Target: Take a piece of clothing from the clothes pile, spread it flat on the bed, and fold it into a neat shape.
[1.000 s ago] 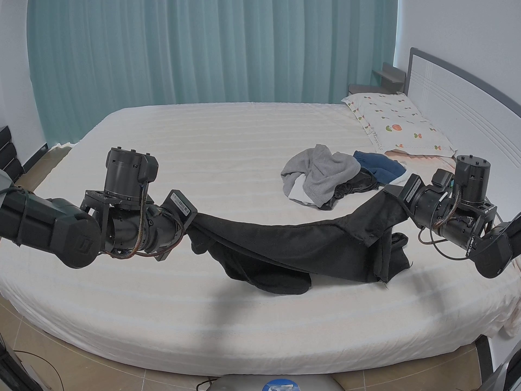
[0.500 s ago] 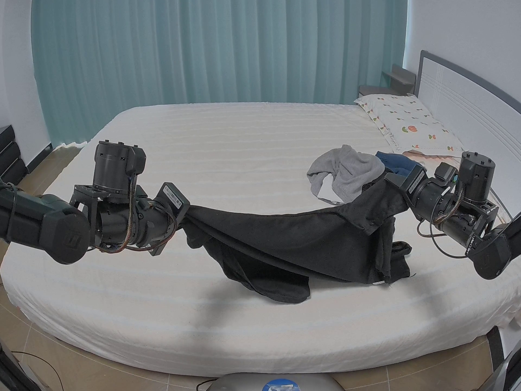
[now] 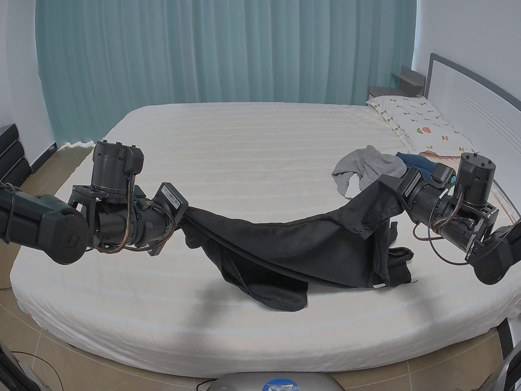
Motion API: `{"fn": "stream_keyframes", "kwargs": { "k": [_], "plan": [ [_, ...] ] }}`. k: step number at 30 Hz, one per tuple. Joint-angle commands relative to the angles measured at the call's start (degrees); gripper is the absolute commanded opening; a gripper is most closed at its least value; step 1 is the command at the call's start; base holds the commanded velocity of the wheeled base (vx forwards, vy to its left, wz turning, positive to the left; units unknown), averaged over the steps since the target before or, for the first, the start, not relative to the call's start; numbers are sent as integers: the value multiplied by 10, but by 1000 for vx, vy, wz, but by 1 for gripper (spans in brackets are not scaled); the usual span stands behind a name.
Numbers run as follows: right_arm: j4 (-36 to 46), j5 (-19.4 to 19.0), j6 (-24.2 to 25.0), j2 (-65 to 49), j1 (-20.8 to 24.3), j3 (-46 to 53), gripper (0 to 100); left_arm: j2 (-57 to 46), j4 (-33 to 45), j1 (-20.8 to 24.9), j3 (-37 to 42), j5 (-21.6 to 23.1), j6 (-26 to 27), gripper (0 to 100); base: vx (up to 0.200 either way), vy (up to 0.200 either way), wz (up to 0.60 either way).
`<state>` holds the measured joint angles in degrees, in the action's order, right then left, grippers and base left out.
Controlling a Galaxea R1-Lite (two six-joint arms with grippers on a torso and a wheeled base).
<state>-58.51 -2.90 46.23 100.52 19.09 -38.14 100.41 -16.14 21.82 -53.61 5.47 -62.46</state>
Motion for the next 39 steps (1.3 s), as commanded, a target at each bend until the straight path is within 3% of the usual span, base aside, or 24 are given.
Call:
{"fn": "stream_keyframes", "kwargs": {
  "k": [1, 12, 20, 27, 32, 39],
  "plan": [
    [0, 0, 0, -6, 4, 1, 0, 3, 0, 2, 1, 0, 0, 0, 0, 200, 0],
    [0, 4, -3, -21, 20, 11, 0, 5, 0, 4, 2, 0, 1, 0, 0, 200, 0],
    [1, -2, -9, -12, 26, -18, 0, 2, 0, 4, 4, -2, 2, 0, 0, 0, 0],
    [-1, -9, -7, -59, 12, 74, 0, 5, 0, 14, 6, 0, 0, 0, 0, 0, 0],
    [-1, -30, 4, -69, -7, 87, 0, 5, 1, 22, 6, -5, -1, 0, -200, 0, 0],
    [7, -29, 0, -119, 8, 97, 0, -10, 2, 37, 11, -8, -1, 0, -200, 200, 0]
  ]
}}
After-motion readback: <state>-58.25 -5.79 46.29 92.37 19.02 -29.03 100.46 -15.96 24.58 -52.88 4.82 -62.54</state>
